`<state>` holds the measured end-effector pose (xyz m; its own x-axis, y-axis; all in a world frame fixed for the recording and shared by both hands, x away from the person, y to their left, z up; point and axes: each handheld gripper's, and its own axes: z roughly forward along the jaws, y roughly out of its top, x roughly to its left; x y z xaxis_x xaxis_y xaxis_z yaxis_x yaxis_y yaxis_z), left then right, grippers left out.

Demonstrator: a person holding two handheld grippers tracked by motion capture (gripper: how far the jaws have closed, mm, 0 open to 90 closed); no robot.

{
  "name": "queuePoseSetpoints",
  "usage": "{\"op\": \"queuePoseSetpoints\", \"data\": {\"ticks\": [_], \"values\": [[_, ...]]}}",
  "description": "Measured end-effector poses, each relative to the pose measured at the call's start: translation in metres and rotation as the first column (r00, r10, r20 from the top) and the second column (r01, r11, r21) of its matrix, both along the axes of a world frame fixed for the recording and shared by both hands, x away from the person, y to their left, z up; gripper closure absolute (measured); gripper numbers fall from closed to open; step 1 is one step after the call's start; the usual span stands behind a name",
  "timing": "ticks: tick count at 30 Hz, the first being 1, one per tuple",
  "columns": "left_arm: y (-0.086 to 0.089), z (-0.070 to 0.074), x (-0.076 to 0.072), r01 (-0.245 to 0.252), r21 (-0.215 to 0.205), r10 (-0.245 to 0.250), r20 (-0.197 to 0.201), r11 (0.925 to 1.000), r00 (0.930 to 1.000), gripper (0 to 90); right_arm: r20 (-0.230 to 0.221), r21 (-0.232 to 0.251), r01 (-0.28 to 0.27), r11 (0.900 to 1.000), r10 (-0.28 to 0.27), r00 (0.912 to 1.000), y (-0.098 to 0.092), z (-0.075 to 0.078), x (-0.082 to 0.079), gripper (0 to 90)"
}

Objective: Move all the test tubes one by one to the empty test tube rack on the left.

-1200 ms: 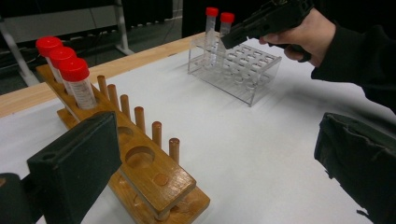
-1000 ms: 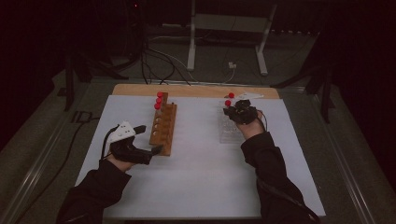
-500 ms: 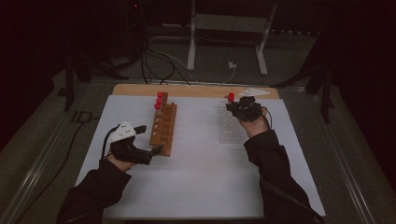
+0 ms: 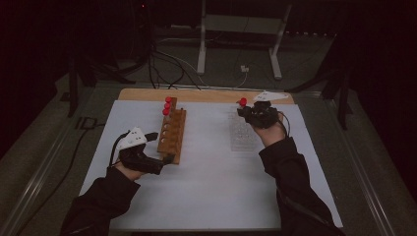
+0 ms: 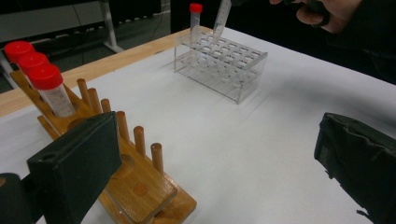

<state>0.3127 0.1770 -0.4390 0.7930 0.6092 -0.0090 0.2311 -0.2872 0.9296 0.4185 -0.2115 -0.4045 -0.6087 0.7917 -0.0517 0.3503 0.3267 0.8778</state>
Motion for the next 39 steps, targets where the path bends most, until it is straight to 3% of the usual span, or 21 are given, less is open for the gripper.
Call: {"op": "queuePoseSetpoints", "data": {"ticks": [17, 39], "values": [[-0.015, 0.008, 0.005, 0.045, -0.001, -0.045, -0.005, 0.999, 0.999, 1.2, -0.027, -0.028, -0.104, 0.994, 0.103, 0.9943, 0.025, -0.015, -0.031, 75.1], [-0.053, 0.013, 0.009, 0.151, 0.001, -0.15, -0.017, 0.9886, 0.9885, 1.3, -0.051, -0.06, -0.228, 0.972, 0.226, 0.9729, 0.052, -0.04, -0.076, 75.1]]}}
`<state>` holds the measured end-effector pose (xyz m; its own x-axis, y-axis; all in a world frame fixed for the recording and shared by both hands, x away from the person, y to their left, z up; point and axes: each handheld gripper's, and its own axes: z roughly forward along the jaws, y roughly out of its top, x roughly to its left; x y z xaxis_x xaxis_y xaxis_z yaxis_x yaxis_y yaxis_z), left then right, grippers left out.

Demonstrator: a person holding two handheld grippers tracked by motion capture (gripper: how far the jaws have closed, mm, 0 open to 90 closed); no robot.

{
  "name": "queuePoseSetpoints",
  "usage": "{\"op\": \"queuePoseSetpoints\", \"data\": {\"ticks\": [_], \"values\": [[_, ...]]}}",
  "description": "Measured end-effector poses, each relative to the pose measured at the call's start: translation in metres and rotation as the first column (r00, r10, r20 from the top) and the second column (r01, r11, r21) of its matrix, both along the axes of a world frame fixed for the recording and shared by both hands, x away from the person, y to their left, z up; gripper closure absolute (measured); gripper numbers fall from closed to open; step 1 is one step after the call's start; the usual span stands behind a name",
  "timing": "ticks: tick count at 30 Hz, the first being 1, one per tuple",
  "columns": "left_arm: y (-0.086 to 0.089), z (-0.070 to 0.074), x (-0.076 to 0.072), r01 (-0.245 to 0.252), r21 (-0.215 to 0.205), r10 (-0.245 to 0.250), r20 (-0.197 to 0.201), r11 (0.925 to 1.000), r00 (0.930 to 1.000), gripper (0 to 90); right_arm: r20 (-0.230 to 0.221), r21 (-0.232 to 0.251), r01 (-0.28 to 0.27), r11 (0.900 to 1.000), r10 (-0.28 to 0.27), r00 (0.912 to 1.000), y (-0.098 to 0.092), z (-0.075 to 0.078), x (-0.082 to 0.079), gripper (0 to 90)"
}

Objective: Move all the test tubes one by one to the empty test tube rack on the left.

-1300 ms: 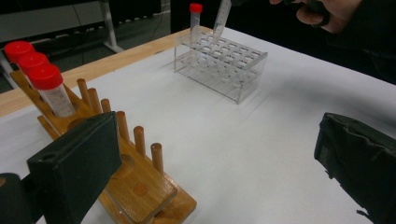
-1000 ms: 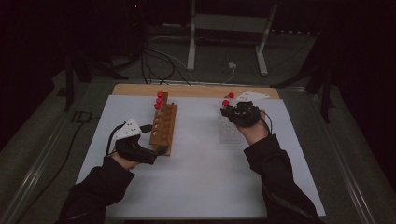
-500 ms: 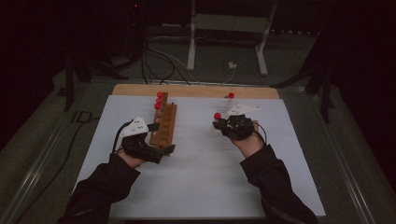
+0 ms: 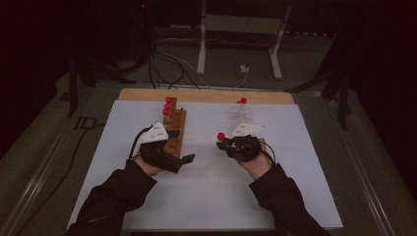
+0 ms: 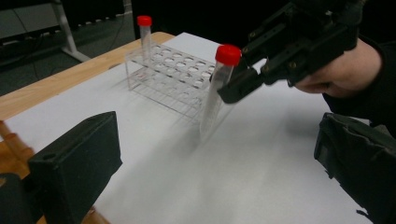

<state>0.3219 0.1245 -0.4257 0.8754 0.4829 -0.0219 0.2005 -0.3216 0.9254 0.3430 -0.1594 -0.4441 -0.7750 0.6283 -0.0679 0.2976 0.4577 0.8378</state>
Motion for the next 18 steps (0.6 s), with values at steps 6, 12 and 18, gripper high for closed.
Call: {"op": "queuePoseSetpoints", "data": {"ticks": [6, 12, 18], "values": [[-0.015, 0.0, 0.002, 0.023, 0.003, -0.023, 0.003, 0.9997, 0.9997, 1.8, -0.012, -0.004, -0.03, 1.0, 0.03, 0.9995, 0.008, -0.007, -0.008, 75.1], [-0.027, -0.001, 0.004, 0.035, 0.005, -0.035, 0.009, 0.9994, 0.9994, 6.8, -0.017, -0.005, -0.049, 0.999, 0.049, 0.9987, 0.012, -0.009, -0.012, 75.1], [-0.037, -0.004, 0.006, 0.055, 0.02, -0.055, 0.021, 0.9983, 0.9983, 20.9, -0.021, -0.003, -0.061, 0.998, 0.061, 0.9979, 0.014, -0.009, -0.015, 75.0]]}}
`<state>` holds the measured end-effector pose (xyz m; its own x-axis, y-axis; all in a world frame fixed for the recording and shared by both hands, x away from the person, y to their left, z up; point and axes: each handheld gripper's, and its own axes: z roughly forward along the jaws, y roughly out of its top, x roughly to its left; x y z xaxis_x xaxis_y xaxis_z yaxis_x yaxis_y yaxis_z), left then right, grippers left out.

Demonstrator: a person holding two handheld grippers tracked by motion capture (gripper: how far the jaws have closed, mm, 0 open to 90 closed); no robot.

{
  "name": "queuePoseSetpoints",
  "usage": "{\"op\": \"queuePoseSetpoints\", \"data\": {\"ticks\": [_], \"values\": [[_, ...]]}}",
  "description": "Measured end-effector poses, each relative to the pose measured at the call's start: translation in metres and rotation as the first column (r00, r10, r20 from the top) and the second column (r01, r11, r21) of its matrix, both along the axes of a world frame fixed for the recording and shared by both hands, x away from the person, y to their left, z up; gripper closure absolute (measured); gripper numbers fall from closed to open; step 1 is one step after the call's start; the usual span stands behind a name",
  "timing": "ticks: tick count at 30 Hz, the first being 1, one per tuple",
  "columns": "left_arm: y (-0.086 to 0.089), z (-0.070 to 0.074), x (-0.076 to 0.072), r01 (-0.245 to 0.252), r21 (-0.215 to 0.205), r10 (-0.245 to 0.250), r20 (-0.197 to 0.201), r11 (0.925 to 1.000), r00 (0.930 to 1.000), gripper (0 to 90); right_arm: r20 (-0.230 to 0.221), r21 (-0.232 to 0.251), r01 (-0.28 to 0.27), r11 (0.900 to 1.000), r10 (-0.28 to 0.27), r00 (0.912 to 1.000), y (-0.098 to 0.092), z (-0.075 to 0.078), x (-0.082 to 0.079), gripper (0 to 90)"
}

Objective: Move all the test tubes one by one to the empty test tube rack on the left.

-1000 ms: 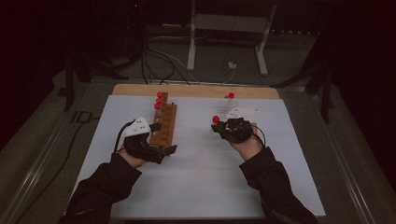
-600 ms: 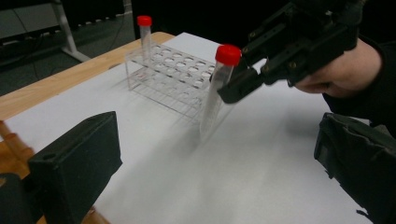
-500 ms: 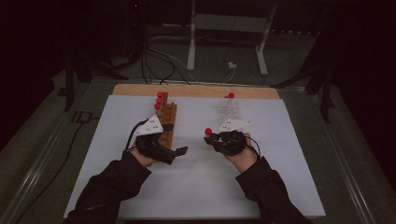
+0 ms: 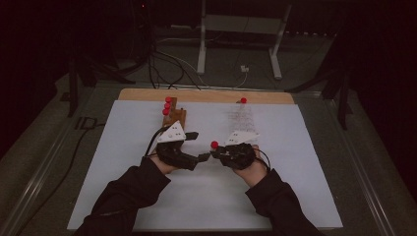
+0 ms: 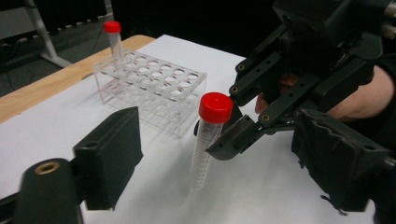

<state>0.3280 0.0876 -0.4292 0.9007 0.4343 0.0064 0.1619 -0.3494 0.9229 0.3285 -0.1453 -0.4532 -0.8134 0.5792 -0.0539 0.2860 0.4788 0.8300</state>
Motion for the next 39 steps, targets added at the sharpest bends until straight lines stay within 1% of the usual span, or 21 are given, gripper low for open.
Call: {"op": "queuePoseSetpoints", "data": {"ticks": [3, 4, 14, 19, 20, 26, 28, 31, 32, 39], "values": [[-0.004, -0.002, 0.001, 0.006, 0.0, -0.006, -0.003, 1.0, 1.0, 25.6, -0.002, 0.003, -0.004, 1.0, 0.004, 1.0, 0.0, 0.0, -0.001, 75.1], [-0.005, -0.002, 0.001, 0.004, 0.003, -0.004, 0.0, 1.0, 1.0, 28.7, -0.003, 0.003, -0.004, 1.0, 0.004, 1.0, 0.0, 0.0, -0.001, 75.1], [-0.018, -0.007, 0.005, 0.005, 0.024, -0.005, 0.014, 0.9997, 0.9999, 43.5, -0.008, 0.007, -0.015, 1.0, 0.016, 0.9998, 0.002, 0.0, -0.003, 75.1], [-0.022, -0.009, 0.006, 0.015, 0.031, -0.016, 0.017, 0.9994, 0.9997, 52.6, -0.01, 0.007, -0.018, 1.0, 0.018, 0.9998, 0.002, -0.001, -0.003, 75.1], [-0.022, -0.009, 0.006, 0.011, 0.031, -0.011, 0.02, 0.9995, 0.9997, 54.2, -0.009, 0.005, -0.019, 1.0, 0.019, 0.9998, 0.002, -0.001, -0.003, 75.1], [-0.025, -0.011, 0.008, 0.015, 0.037, -0.016, 0.018, 0.9992, 0.9997, 62.6, -0.008, 0.004, -0.02, 1.0, 0.02, 0.9998, 0.003, 0.0, -0.004, 75.1], [-0.025, -0.011, 0.008, 0.022, 0.036, -0.022, 0.017, 0.9991, 0.9996, 67.0, -0.006, 0.004, -0.018, 1.0, 0.018, 0.9998, 0.002, 0.0, -0.004, 75.1], [-0.025, -0.01, 0.008, 0.021, 0.038, -0.021, 0.02, 0.9991, 0.9996, 70.2, -0.009, 0.005, -0.018, 1.0, 0.018, 0.9998, 0.002, 0.0, -0.004, 75.1], [-0.024, -0.01, 0.009, 0.022, 0.037, -0.023, 0.016, 0.9991, 0.9996, 70.5, -0.006, 0.002, -0.017, 1.0, 0.017, 0.9998, 0.002, 0.0, -0.004, 75.1], [-0.024, -0.009, 0.008, 0.023, 0.042, -0.024, 0.034, 0.9989, 0.9991, 71.7, -0.01, 0.013, -0.02, 1.0, 0.02, 0.9998, 0.001, 0.0, -0.003, 75.0]]}}
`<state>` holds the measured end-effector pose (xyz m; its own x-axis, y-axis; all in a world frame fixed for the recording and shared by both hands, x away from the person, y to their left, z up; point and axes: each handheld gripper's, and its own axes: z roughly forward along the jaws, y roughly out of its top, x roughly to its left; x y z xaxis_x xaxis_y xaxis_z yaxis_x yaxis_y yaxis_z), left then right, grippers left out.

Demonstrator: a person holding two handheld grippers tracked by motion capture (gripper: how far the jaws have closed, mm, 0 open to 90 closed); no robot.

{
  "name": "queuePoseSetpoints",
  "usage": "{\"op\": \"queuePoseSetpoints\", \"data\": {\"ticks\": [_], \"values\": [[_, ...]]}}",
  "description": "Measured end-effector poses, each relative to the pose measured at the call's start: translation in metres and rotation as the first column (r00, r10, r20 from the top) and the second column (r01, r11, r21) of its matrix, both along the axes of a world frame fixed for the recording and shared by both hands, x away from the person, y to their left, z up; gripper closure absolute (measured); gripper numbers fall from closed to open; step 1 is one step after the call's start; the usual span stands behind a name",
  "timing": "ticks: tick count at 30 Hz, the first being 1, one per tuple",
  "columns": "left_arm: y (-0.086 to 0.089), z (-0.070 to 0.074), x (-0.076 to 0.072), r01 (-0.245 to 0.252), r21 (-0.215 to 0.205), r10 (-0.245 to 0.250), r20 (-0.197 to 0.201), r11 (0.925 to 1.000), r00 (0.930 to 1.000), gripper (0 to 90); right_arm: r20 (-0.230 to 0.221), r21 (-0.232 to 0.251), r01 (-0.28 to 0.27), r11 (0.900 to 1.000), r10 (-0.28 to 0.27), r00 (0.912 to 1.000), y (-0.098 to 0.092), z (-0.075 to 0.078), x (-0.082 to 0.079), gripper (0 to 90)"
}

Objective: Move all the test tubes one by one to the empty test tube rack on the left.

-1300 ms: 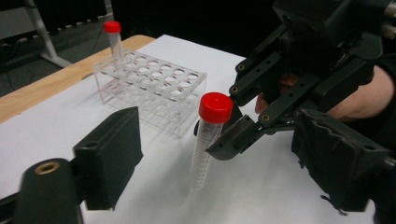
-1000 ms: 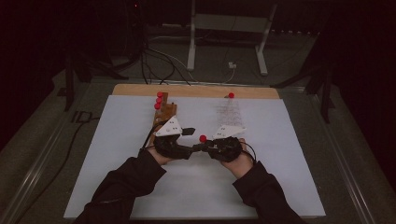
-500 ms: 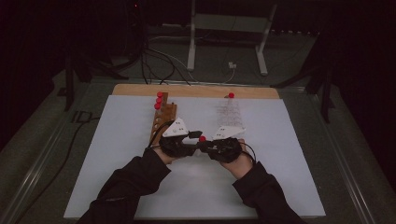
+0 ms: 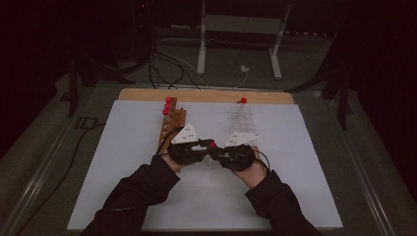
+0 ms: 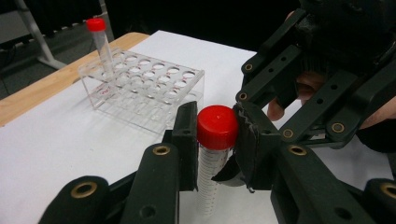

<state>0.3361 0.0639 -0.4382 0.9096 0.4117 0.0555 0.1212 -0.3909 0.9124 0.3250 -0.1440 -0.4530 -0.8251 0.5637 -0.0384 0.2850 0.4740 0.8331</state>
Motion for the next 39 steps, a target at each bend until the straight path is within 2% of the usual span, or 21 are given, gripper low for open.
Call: {"op": "queuePoseSetpoints", "data": {"ticks": [9, 20, 27, 33, 39], "values": [[0.004, 0.006, 0.001, -0.01, -0.011, 0.01, 0.002, 0.9999, 1.0, 71.9, -0.005, 0.042, 0.007, 0.999, -0.007, 1.0, -0.003, 0.004, -0.001, 71.0], [0.021, 0.02, 0.005, -0.06, -0.045, 0.061, 0.028, 0.9972, 0.9977, 72.0, 0.018, 0.071, 0.023, 0.997, -0.024, 0.9995, -0.009, 0.01, -0.005, 50.7], [0.035, 0.032, 0.01, -0.092, -0.054, 0.095, 0.04, 0.9942, 0.9947, 72.0, 0.008, 0.098, 0.041, 0.994, -0.042, 0.9991, -0.01, 0.011, -0.004, 35.2], [0.05, 0.04, 0.013, -0.132, -0.06, 0.135, 0.05, 0.9894, 0.9895, 72.0, 0.006, 0.115, 0.057, 0.992, -0.058, 0.9983, -0.011, 0.012, -0.004, 22.5], [0.065, 0.045, 0.018, -0.182, -0.071, 0.186, 0.052, 0.9807, 0.9812, 72.0, 0.001, 0.131, 0.078, 0.988, -0.079, 0.9969, -0.011, 0.013, -0.004, 11.8]]}}
